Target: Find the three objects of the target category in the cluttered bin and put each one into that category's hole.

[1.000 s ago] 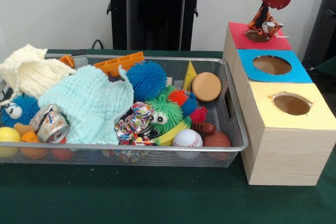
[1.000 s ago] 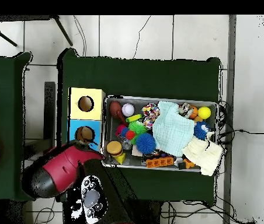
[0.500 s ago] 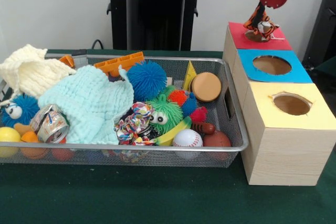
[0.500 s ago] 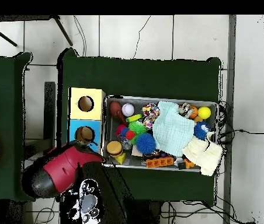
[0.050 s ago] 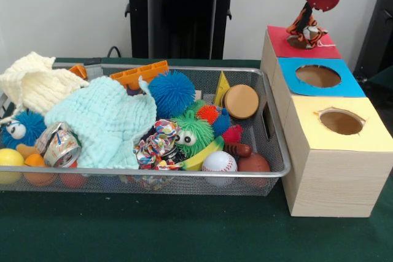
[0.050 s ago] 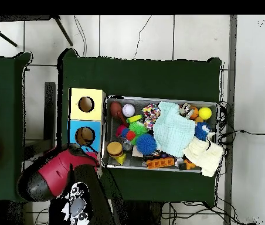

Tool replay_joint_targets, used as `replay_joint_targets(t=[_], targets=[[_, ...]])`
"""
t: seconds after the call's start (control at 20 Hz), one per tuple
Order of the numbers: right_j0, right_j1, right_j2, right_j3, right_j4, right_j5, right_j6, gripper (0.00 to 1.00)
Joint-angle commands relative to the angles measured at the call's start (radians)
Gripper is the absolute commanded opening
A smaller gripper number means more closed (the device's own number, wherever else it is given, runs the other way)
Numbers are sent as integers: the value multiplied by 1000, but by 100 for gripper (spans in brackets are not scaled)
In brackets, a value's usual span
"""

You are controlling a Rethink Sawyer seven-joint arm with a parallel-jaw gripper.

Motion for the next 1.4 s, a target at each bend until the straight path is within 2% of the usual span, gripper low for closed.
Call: replay_joint_targets(t=[0.05, 0.8, 0.85, 1.4], targets=[[6, 34, -70, -37, -36, -16, 241, 0], [37, 24, -120, -25, -15, -19, 231, 0], [43, 29, -124, -32, -7, -19, 230, 100], [66, 51, -120, -38, 30, -44, 244, 100]])
